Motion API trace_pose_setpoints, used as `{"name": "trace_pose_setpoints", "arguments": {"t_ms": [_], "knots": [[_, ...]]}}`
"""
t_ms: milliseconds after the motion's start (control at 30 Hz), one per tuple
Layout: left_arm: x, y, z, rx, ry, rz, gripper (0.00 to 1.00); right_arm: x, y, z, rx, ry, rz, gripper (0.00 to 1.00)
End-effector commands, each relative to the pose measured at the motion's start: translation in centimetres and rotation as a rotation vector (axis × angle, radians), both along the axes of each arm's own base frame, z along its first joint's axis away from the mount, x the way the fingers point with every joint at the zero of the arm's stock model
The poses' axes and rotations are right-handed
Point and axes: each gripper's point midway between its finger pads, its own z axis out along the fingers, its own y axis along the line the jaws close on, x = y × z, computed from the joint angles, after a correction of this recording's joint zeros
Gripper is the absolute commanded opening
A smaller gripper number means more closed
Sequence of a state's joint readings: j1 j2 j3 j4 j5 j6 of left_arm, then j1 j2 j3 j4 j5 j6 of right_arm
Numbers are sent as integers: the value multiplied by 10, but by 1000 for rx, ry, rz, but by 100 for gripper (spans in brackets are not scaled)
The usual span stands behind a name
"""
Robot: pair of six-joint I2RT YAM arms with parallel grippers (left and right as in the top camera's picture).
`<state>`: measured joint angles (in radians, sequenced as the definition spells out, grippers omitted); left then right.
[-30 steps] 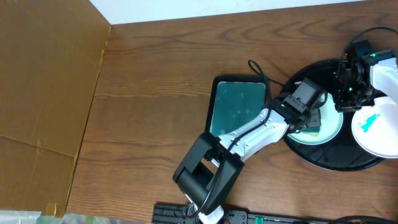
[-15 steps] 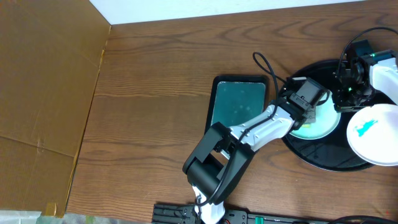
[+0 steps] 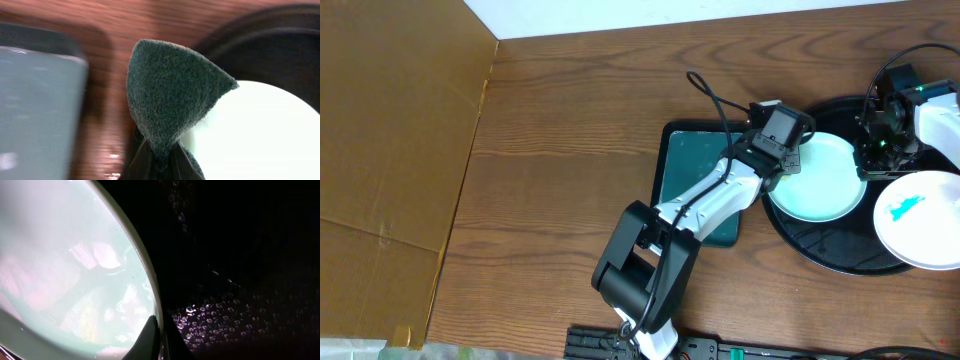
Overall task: Clean dirty plates on tray and stack at the side
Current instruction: 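Scrub the plate with the sponge while the right gripper holds it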
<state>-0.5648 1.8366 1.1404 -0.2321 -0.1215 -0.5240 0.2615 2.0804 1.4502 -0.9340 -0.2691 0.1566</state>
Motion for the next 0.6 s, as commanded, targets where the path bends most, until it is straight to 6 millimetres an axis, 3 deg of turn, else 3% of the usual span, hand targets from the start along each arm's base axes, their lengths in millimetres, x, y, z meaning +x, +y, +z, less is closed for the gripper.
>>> {"name": "trace_pose_setpoints", "arguments": {"t_ms": [0, 200, 333, 567], "knots": [[-20, -38, 2, -198, 94, -99, 7, 0, -4, 6, -28, -23, 11, 1], [-32, -61, 4, -272, 125, -114, 7, 0, -4, 6, -28, -24, 12, 1], [-33, -69, -8, -264, 132, -130, 7, 0, -4, 6, -28, -25, 12, 2], [-23, -43, -48, -124, 135, -47, 7, -1, -4, 6, -29, -21, 12, 2]]}}
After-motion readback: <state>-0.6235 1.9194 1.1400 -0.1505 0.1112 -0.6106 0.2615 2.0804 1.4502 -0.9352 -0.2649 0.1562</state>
